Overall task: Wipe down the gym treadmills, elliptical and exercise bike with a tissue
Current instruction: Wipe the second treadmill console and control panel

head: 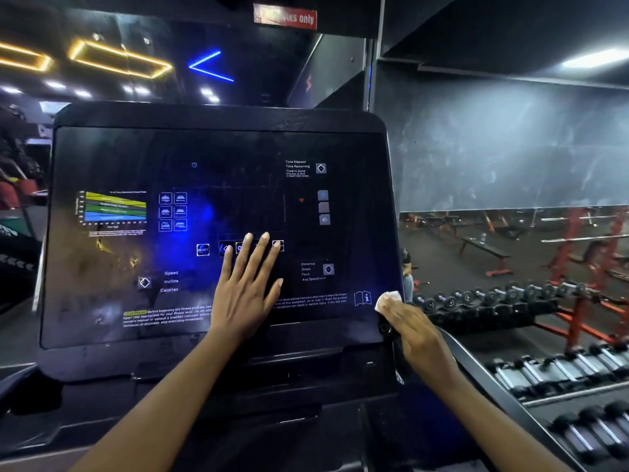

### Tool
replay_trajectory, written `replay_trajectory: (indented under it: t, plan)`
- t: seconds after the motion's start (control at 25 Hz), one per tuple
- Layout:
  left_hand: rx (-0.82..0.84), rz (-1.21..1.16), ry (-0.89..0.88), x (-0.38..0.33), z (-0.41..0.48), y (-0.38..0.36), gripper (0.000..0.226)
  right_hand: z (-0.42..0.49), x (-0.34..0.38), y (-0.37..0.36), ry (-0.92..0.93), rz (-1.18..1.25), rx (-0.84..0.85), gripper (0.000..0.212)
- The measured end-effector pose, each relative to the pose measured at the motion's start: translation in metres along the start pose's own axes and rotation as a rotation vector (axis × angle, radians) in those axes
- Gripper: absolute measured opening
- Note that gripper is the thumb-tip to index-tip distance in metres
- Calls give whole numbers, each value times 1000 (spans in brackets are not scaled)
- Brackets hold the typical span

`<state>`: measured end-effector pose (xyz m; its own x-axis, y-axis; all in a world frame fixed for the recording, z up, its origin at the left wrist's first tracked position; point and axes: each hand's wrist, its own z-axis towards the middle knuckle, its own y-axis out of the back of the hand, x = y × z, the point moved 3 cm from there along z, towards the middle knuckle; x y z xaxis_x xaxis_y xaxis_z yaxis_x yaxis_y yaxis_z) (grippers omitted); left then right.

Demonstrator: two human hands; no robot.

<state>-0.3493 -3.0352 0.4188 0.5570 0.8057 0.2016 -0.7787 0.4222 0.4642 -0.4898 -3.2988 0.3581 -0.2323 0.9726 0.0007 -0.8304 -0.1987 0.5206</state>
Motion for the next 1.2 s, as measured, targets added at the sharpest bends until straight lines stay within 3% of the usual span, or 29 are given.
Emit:
replay_trajectory:
  t: [0.12, 0.36, 0.76, 0.96, 1.08, 1.2]
  plan:
    - [9, -4, 5, -1, -1, -1, 60, 17, 8, 7, 5, 17, -59, 45]
    - [10, -5, 12, -1, -2, 2, 59, 132, 7, 4, -107, -13, -175, 39]
    - [8, 17, 3, -1, -2, -1, 59, 21, 50, -22, 180, 46, 8, 38]
    - [23, 8, 11, 0, -1, 0, 60, 112, 50, -6, 109, 69, -148, 32]
    - [17, 3, 14, -1, -2, 2, 59, 149, 60, -22, 68, 48, -105, 35]
    - [5, -13, 9, -1, -2, 1, 59, 118, 74, -41, 136, 51, -52, 39]
